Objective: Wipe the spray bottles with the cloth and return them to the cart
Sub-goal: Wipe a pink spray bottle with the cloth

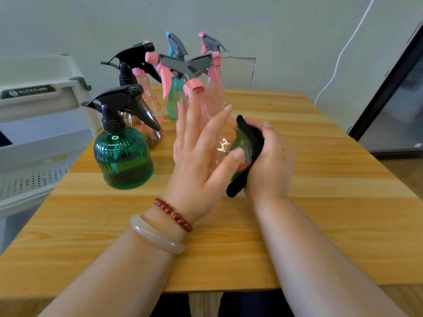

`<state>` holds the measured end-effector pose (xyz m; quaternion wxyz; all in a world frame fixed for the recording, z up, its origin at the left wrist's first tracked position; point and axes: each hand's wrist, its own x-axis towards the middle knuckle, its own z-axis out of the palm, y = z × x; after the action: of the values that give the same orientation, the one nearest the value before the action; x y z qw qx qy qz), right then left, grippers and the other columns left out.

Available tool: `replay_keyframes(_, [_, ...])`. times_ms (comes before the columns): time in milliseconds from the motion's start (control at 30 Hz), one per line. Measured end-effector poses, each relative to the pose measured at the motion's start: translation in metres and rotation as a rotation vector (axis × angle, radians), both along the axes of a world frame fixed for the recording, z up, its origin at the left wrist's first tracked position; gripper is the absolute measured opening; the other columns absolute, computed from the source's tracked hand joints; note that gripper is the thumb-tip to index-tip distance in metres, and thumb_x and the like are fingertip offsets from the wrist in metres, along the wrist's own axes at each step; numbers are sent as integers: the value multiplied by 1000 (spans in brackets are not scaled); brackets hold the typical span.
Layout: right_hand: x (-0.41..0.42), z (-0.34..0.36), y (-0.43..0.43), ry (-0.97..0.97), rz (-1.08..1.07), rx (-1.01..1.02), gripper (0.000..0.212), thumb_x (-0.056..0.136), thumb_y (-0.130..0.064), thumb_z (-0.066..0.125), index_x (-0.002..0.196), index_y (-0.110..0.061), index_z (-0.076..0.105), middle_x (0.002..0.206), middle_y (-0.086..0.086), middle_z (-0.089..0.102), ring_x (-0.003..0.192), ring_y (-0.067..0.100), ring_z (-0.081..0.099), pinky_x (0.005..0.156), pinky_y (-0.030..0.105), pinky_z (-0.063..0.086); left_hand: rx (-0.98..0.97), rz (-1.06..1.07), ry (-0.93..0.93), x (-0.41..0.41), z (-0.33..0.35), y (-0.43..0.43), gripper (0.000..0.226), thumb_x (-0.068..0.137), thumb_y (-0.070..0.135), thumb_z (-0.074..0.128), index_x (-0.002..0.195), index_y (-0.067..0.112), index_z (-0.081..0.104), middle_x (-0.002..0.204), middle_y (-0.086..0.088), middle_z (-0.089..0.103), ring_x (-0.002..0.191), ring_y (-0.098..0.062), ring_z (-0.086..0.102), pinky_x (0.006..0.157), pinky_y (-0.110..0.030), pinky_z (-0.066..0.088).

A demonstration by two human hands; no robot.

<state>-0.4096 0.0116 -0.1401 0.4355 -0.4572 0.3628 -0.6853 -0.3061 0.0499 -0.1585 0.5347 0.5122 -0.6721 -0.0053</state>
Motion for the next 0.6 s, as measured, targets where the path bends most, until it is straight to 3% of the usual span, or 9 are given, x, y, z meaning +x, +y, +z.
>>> replay_keyframes(133, [-9, 5, -8, -95, 23, 114, 35, 89, -32, 50, 72, -17, 77, 78, 4, 75, 76, 19, 70, 69, 29, 53, 125, 37, -231, -3, 9, 8, 82, 81, 55, 47, 153, 23, 25, 165, -4, 3, 151, -22, -14, 121, -54, -3])
replay_keyframes(300, [-23, 8, -21, -115, -26, 207, 38, 79, -44, 51, 63, -19, 75, 81, 12, 75, 82, 33, 70, 81, 46, 53, 248, 47, -509, 3, 18, 6, 105, 78, 63, 55, 155, 31, -7, 164, 5, -8, 150, -13, -15, 118, -35, -8])
replay_keyframes(400, [-22, 10, -19, -87, -9, 221, 42, 84, -43, 49, 58, -19, 73, 73, 6, 74, 73, 26, 69, 75, 41, 51, 188, 108, -584, 10, 25, 3, 100, 76, 73, 52, 156, 32, 7, 162, 1, 15, 148, -16, 5, 114, -38, 0])
replay_keyframes(500, [-19, 9, -17, 31, -37, 150, 44, 80, -43, 45, 62, -13, 71, 72, 14, 71, 72, 30, 65, 70, 38, 51, 124, 97, -574, 21, 31, 0, 98, 67, 81, 50, 147, 25, 35, 142, 0, 44, 135, -22, 32, 113, -41, 17])
replay_keyframes(600, [-13, 8, -11, 128, -8, 38, 36, 92, -21, 45, 73, -4, 70, 63, 14, 60, 52, 12, 53, 49, 23, 39, 76, 24, -463, 24, 27, -3, 98, 64, 77, 61, 137, 13, 45, 132, 0, 55, 124, -13, 46, 111, -35, 33])
